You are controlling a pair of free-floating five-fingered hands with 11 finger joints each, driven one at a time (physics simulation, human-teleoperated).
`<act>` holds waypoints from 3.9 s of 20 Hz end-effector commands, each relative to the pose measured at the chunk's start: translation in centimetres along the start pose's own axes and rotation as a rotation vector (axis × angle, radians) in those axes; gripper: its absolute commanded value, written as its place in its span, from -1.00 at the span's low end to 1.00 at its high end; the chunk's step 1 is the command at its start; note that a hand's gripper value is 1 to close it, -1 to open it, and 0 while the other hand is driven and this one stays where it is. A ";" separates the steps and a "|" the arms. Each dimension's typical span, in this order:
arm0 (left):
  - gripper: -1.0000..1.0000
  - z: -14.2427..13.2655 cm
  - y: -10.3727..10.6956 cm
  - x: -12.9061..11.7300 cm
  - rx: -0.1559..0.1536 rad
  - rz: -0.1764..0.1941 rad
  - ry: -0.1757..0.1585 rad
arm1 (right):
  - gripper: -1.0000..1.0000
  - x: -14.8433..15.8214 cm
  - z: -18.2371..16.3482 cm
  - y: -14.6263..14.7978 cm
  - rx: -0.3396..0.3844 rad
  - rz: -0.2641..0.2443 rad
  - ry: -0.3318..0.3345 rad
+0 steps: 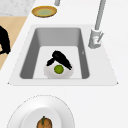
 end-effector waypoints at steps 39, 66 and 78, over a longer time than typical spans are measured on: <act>1.00 1.3 -0.8 -0.7 -0.039 -0.169 0.013 | 0.00 0.0 0.0 0.0 0.000 0.000 0.000; 1.00 16.7 13.4 12.7 -0.011 -0.174 0.019 | 0.00 0.0 0.0 0.0 0.000 0.000 0.000; 1.00 25.3 17.0 17.8 -0.004 -0.113 0.022 | 0.00 0.0 0.0 0.0 0.000 0.000 0.000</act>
